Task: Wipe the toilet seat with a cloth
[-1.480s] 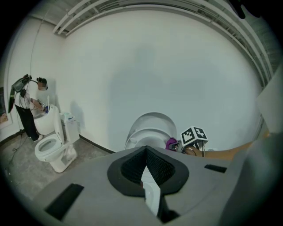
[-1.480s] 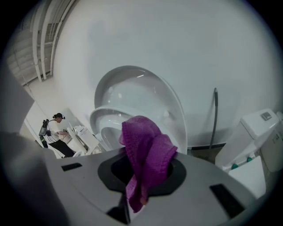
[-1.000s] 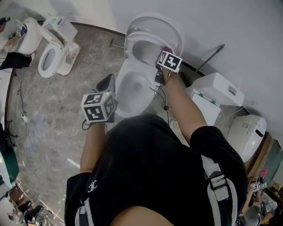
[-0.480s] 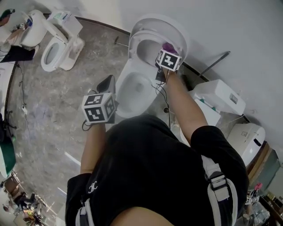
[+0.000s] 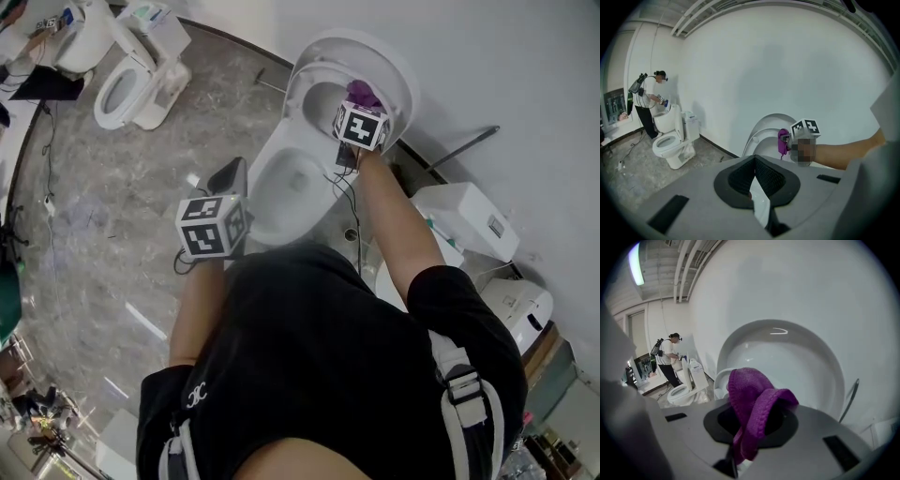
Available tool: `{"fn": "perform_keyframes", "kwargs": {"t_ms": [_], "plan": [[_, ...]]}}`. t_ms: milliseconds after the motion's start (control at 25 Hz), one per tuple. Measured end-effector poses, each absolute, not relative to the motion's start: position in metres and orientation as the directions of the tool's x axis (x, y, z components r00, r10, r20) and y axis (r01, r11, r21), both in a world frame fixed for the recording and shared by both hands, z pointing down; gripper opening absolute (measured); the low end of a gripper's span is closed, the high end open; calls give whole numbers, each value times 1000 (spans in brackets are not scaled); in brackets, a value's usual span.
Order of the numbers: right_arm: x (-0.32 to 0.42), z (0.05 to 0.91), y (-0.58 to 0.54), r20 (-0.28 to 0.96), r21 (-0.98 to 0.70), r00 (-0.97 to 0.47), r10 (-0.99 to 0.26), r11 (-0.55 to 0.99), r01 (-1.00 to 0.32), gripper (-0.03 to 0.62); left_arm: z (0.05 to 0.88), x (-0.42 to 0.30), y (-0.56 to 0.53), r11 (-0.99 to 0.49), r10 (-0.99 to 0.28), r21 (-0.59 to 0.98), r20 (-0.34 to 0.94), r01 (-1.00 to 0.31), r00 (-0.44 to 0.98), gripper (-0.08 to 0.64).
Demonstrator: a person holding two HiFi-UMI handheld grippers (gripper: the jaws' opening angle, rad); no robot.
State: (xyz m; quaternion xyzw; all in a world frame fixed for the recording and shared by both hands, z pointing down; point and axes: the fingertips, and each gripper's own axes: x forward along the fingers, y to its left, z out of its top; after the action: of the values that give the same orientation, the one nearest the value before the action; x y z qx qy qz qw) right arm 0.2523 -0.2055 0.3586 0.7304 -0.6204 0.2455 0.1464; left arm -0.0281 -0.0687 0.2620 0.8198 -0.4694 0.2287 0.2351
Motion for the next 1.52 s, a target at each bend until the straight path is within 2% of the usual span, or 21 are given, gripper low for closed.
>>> {"fn": "perform_keyframes", "kwargs": {"t_ms": [400, 840, 1360, 1520], "plan": [[209, 351, -250, 526, 11, 9, -850, -4, -1000, 55, 265, -56, -65, -378, -682, 181, 609, -908, 405, 0], [176, 369, -288, 564, 16, -74, -823, 100, -995, 55, 277, -86, -72, -277, -705, 179, 630, -944, 326, 0], [129, 404, -313, 676, 38, -120, -727, 198, -979, 54, 284, -117, -62, -193, -712, 182, 650, -964, 265, 0], [126, 405, -313, 653, 69, -126, -747, 224, -972, 55, 285, -123, -59, -168, -717, 190, 650, -967, 252, 0]]}}
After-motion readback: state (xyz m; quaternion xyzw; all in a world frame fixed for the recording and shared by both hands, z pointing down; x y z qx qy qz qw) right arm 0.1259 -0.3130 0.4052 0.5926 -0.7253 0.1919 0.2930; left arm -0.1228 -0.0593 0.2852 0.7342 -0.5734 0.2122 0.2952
